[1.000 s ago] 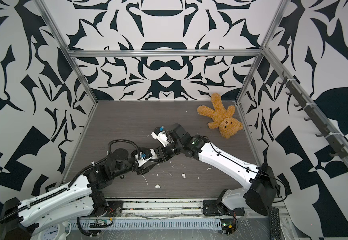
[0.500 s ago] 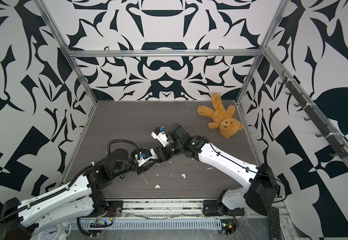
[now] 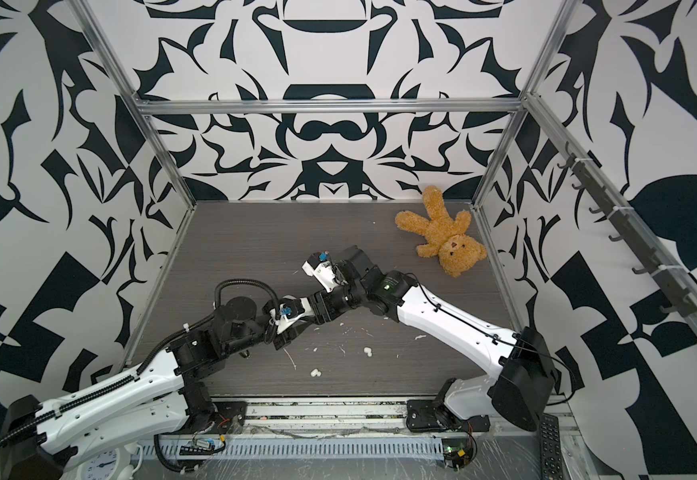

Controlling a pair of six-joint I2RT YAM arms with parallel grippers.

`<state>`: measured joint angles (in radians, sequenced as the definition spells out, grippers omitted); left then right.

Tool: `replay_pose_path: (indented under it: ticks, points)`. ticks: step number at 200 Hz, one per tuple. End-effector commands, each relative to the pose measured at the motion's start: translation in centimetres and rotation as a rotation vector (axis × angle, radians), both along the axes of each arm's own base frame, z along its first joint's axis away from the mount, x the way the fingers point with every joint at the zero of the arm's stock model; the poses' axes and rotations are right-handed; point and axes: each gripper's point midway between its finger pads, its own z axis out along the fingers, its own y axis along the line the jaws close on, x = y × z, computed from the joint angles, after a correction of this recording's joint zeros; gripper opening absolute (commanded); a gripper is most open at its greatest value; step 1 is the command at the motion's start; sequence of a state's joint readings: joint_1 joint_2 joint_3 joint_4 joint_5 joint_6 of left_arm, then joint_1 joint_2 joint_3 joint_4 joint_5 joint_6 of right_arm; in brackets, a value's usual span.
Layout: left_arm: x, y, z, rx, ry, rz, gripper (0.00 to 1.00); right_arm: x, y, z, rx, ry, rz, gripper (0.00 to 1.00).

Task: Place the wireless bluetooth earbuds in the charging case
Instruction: 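Hold the case in the right gripper against the left gripper's fingers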

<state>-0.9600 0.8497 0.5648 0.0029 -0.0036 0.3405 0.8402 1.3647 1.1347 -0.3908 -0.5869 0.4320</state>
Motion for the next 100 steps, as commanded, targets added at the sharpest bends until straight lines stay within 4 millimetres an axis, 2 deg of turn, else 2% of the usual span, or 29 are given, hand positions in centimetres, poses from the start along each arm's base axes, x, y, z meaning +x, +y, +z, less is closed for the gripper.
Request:
replay_pose_path:
  ticks: [1, 28, 78, 92, 100]
  points:
    - [-0.20, 0.06, 0.47, -0.012, -0.016, -0.013, 0.45, -0.25, 0.50, 1.12, 0.044, -0.017, 0.017, 0.00]
    - [-0.17, 0.06, 0.48, -0.011, -0.018, -0.012, 0.41, -0.18, 0.53, 1.31, 0.050, -0.020, 0.014, 0.00]
    - [0.29, 0.11, 0.96, -0.017, -0.030, 0.011, 0.25, -0.38, 0.88, 1.32, 0.066, -0.006, 0.027, 0.00]
    - [0.58, 0.20, 1.11, -0.019, -0.036, 0.027, 0.10, -0.39, 0.91, 1.30, 0.069, -0.004, 0.027, 0.00]
    - [0.74, 0.27, 1.28, -0.023, -0.043, 0.037, 0.05, -0.48, 0.95, 1.33, 0.074, -0.004, 0.031, 0.00]
